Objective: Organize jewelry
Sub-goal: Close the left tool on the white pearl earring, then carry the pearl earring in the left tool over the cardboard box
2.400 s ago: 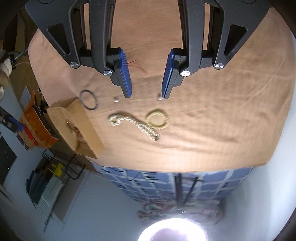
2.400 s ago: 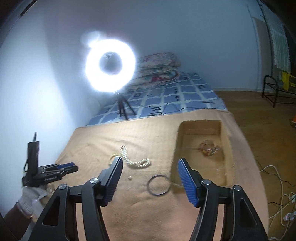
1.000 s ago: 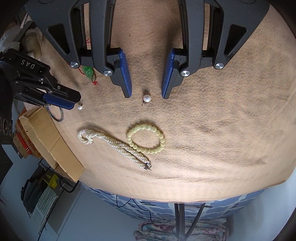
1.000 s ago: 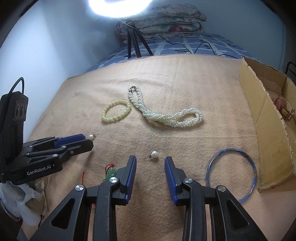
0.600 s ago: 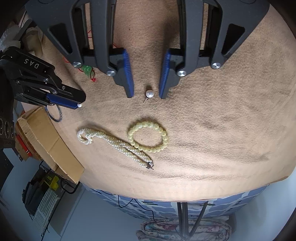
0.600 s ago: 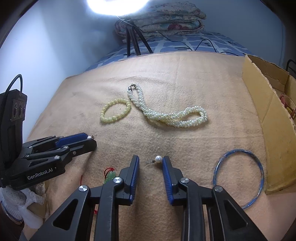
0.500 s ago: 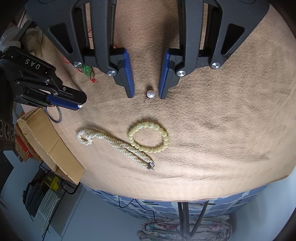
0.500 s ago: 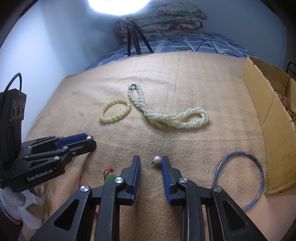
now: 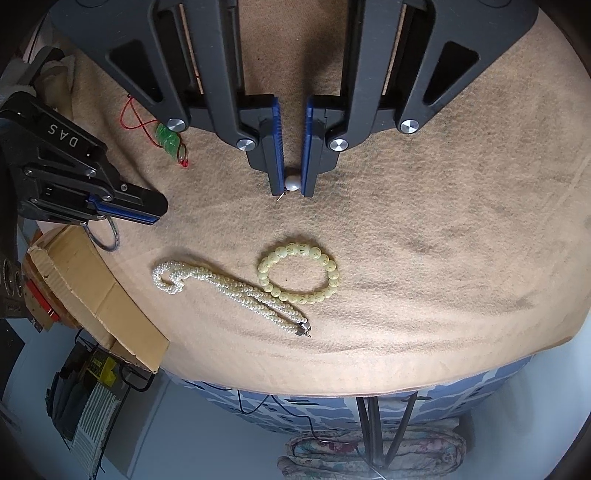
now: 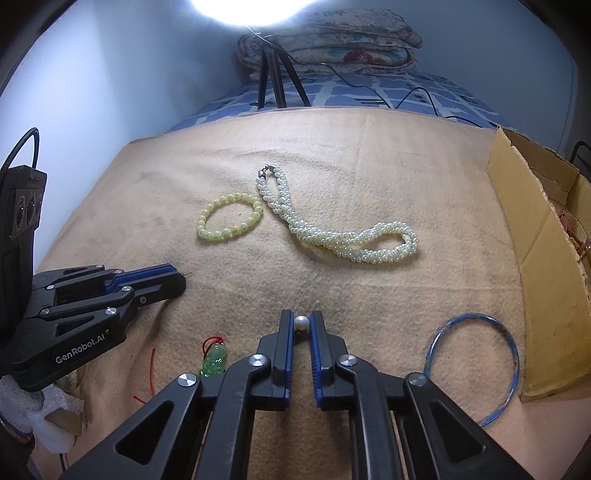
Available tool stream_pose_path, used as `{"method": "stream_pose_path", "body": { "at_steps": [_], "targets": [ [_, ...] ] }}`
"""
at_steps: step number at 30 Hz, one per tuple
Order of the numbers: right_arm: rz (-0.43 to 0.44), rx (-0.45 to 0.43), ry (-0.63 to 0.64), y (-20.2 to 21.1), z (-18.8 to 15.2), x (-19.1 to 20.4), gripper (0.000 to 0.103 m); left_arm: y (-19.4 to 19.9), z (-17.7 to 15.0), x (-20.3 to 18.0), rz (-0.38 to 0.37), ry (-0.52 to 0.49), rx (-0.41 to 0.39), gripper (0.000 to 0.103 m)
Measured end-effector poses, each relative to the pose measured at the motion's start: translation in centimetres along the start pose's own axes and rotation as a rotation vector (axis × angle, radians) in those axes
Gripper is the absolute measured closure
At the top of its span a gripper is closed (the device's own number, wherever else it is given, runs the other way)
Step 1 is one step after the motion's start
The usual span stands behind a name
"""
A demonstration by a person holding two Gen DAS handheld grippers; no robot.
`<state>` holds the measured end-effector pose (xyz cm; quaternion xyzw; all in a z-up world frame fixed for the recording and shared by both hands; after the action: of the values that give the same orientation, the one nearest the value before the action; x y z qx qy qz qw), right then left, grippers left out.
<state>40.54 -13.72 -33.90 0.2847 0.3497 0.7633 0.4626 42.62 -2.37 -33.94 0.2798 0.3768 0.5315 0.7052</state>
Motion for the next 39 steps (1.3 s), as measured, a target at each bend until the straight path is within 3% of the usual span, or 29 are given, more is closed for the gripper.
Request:
{"method": "stream_pose_path", "body": {
  "at_steps": [26, 39],
  "targets": [
    [0.035, -0.08, -0.029, 6.4, 0.3, -1.6, 0.097, 5.8, 0.7, 1.8, 0.014, 0.047, -0.064, 0.097],
    [0.021, -0.146, -0.049, 12.4, 0.3, -4.6, 0.097, 8.0, 2.2, -2.7, -0.036, -0.004, -0.099, 0.097]
  ]
}}
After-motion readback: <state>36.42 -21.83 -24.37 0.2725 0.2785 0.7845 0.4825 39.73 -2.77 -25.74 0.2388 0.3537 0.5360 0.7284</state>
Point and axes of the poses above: each gripper's, at about its wrist camera, not at the fingertips, and y roughly against the way its jaws point, x to its left, z to its top, the point moved 9 cm from there along -y, roughly the way its jaws point, and after that the axes turned 6 degrees about y, right-handed, at the moved point
